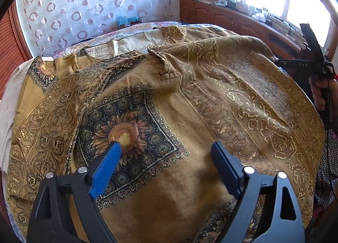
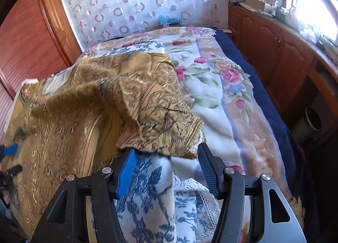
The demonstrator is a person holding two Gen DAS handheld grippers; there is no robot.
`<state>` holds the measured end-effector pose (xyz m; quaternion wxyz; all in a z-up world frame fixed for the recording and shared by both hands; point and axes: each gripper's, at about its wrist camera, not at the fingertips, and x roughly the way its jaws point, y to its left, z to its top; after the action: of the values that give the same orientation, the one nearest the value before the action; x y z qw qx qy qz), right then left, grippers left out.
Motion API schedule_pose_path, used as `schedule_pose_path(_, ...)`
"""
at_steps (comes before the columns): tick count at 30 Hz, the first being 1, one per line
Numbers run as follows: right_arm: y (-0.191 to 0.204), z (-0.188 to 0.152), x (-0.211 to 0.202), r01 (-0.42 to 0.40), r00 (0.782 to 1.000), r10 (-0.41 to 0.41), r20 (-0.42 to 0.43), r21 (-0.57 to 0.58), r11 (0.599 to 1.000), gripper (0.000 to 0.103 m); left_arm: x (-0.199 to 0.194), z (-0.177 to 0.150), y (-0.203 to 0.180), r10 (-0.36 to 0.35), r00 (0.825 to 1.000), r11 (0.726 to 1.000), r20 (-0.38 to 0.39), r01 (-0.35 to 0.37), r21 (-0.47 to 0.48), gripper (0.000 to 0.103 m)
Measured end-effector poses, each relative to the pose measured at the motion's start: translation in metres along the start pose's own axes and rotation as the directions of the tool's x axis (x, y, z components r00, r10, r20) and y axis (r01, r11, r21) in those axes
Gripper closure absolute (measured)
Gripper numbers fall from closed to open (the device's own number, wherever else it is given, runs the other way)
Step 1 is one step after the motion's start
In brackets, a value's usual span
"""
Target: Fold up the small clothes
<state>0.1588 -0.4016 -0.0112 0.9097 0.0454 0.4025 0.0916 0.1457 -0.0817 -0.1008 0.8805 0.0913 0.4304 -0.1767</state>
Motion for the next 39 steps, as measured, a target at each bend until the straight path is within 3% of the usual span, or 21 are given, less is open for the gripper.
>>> schedule_pose_path(3, -0.004, 0.003, 0.001, -0.03, 1.0, 0.03, 0.005, 0.032, 0.999, 0.057, 0.002, 0.001, 0.0, 0.008, 1.0, 1.0, -0.005, -0.008, 0.0, 0.008)
schedule_pose_path(7, -0.005, 0.004, 0.006, -0.031, 0.999, 0.029, 0.033, 0.04, 0.999, 0.087, 0.003, 0.001, 0.0, 0.012, 1.0, 1.0, -0.011, -0.012, -0.004, 0.006)
schedule_pose_path(10, 0.001, 0.004, 0.003, -0.016, 0.998, 0.015, 0.06, 0.013, 1.0, 0.096, 0.003, 0.001, 0.0, 0.013, 1.0, 1.0, -0.011, -0.013, -0.004, 0.006)
schedule_pose_path(17, 0.031, 0.006, -0.033, -0.008, 0.984, 0.023, 0.175, -0.083, 0.996, 0.099, 0.001, 0.004, 0.004, -0.012, 1.0, 1.0, -0.011, 0.012, 0.002, 0.006)
schedule_pose_path(24, 0.09, 0.003, -0.075, -0.073, 0.959, 0.13, 0.25, -0.226, 0.971, 0.099, -0.032, 0.017, 0.013, -0.025, 0.995, 0.999, 0.097, 0.03, -0.042, 0.006)
schedule_pose_path(29, 0.123, -0.021, -0.07, -0.141, 0.96, 0.207, 0.19, -0.314, 0.939, 0.099, -0.06, 0.024, 0.008, -0.046, 0.985, 0.998, 0.167, 0.053, -0.041, 0.006)
schedule_pose_path(33, 0.13, -0.042, -0.049, -0.163, 0.973, 0.208, 0.104, -0.335, 0.928, 0.099, -0.076, 0.027, 0.0, -0.068, 0.975, 0.997, 0.209, 0.076, -0.034, 0.006)
schedule_pose_path(39, 0.119, -0.058, -0.031, -0.219, 0.97, 0.24, 0.042, -0.278, 0.935, 0.099, -0.092, 0.031, -0.01, -0.069, 0.961, 0.997, 0.266, 0.077, -0.021, 0.006)
